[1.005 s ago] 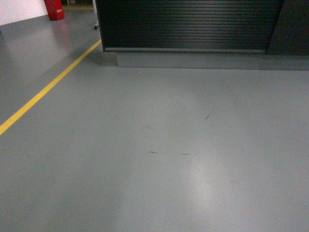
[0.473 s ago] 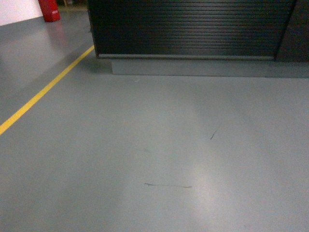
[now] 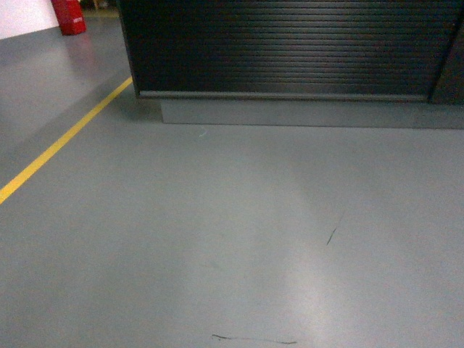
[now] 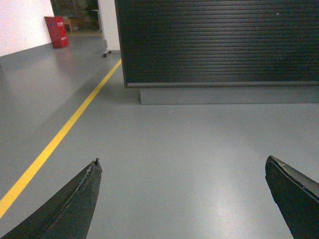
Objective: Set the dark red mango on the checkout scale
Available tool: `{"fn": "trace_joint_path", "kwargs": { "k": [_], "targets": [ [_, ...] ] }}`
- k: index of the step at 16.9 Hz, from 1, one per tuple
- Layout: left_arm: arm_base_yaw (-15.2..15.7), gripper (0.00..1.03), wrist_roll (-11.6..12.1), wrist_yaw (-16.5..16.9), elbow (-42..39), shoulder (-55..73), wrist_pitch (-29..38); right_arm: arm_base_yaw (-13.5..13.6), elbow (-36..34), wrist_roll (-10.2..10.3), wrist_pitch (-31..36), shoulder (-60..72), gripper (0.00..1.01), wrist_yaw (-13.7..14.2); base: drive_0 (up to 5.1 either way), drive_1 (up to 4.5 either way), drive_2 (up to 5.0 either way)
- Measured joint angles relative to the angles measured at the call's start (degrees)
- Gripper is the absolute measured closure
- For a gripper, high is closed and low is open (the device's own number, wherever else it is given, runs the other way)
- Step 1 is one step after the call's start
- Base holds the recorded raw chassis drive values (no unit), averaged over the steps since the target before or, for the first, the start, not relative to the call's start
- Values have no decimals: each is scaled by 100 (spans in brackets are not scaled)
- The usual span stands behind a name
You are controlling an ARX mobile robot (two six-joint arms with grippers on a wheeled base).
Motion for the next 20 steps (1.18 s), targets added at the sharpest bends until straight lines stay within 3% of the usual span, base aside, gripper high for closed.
{"fn": "trace_joint_path", "kwargs": {
  "k": [20],
  "targets": [
    [0,5,0,0,0,0,2,0,0,0,-9,0,3,0,4,436,-428]
  ]
}}
